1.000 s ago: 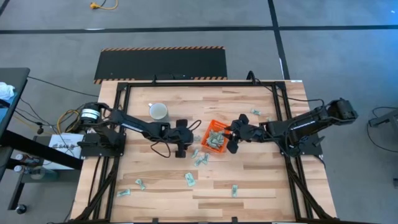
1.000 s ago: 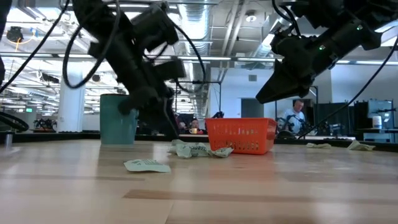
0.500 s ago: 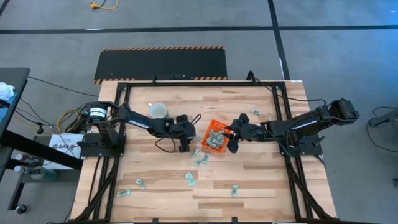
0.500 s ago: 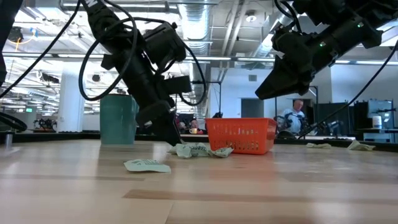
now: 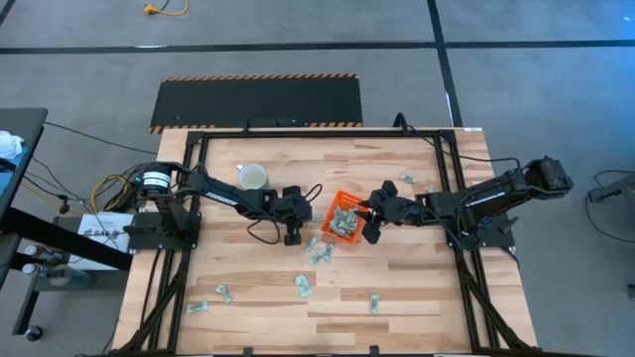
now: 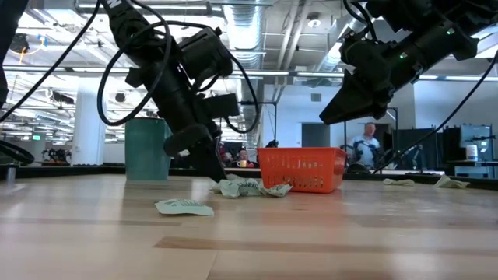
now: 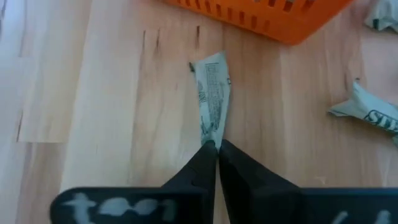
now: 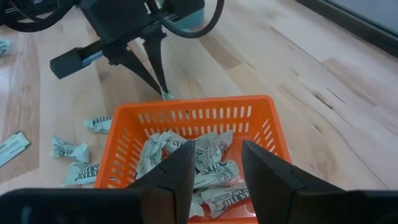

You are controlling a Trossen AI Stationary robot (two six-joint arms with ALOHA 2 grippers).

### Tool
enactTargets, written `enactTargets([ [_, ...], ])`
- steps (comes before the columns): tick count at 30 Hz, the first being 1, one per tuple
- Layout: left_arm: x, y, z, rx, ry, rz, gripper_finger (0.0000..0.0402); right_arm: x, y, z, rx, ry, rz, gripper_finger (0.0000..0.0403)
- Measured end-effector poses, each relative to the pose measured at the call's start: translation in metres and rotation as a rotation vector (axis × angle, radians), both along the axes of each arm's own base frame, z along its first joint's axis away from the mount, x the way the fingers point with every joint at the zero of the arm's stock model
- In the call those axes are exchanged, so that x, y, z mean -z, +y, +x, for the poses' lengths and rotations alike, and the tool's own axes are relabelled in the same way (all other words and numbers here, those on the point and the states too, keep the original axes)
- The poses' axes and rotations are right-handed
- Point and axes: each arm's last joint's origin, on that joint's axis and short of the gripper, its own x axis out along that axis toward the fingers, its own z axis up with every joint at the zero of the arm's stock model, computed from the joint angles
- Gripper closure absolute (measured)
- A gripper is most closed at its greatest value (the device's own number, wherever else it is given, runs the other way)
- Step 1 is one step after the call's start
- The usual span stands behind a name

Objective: Pick and place Stevia / Truvia into bins
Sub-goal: Put the stevia packet into the basket

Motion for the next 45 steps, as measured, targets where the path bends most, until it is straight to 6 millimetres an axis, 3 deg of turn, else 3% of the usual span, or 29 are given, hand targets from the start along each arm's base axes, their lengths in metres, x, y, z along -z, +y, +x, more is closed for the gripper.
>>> enactTargets([
  [8,-0.022,-0.013,-0.006,0.017,-0.025,0.057,0.0401,0.0,0.0,0.0,0.005,-0.002,0.006,0.0282],
  [16,-0.067,-0.025,-0.026,-0.058,-0.082,0.159,0.0401,-0.008,-0.002,-0.004,0.059,-0.033,-0.024,0.0284],
  [20,-0.089,-0.029,-0.025,-0.049,-0.23,0.147,0.0401,-0.017,-0.005,-0.009,0.138,-0.083,-0.026,0.0284],
  [24,-0.101,-0.033,-0.015,0.087,-0.396,0.054,0.0401,-0.022,-0.008,-0.018,0.226,-0.088,-0.031,0.0284],
  [29,-0.086,-0.033,0.006,0.171,-0.484,0.029,0.0401,-0.021,-0.011,-0.03,0.329,-0.051,-0.006,0.0285],
  [33,-0.065,-0.023,0.02,0.175,-0.441,0.025,0.0401,-0.016,-0.012,-0.039,0.401,-0.008,0.047,0.0285],
  [39,-0.052,-0.013,0.041,0.166,-0.406,-0.019,0.0401,-0.011,-0.014,-0.057,0.548,0.046,0.129,0.0285],
  [45,-0.045,-0.013,0.05,0.174,-0.353,-0.032,0.0401,-0.002,-0.017,-0.08,0.736,0.167,0.182,0.0285],
])
